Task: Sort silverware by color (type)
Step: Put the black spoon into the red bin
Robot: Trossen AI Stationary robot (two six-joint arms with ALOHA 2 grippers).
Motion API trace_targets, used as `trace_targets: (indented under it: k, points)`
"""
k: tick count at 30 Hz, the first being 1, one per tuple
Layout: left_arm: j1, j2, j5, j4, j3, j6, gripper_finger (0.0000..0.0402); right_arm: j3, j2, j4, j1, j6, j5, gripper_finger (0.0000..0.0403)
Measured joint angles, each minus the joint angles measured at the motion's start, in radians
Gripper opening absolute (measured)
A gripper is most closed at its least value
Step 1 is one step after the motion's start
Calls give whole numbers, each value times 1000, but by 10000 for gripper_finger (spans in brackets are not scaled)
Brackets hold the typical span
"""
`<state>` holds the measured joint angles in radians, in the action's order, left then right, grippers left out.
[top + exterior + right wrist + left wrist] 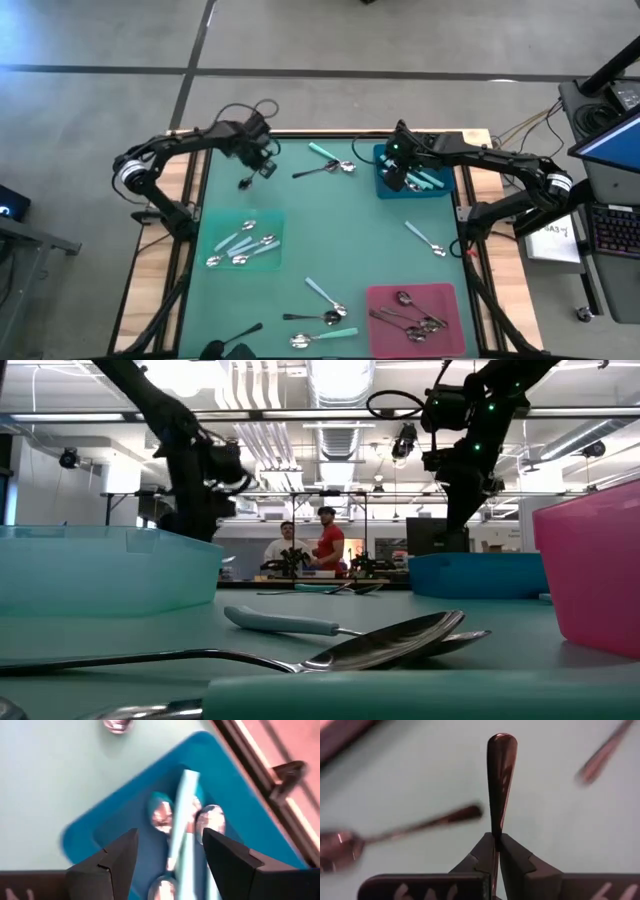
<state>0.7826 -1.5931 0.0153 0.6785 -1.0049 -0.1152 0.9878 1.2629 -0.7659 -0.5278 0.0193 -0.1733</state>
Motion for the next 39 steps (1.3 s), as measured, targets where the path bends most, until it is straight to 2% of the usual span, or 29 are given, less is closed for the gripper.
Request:
trace_targets:
  k: [7, 10, 13, 20, 24, 39]
  points:
    - [-35, 31, 179, -143, -72, -20, 1, -5, 0, 113, 2, 24, 235, 214]
    - [-84, 36, 272, -273, -74, -33, 1, -27, 0, 258, 12, 51, 328, 214]
    - [-148, 33, 310, -390, -66, -52, 0, -58, 0, 439, 32, 93, 388, 214]
    - [-284, 33, 312, -723, -65, -136, 0, -108, 2, 786, 86, 173, 391, 214]
    - [-349, 32, 311, -885, -66, -181, 0, -129, 2, 906, 116, 207, 391, 214]
    - [-424, 23, 283, -1000, -81, -215, 0, -130, 3, 1021, 141, 208, 386, 214]
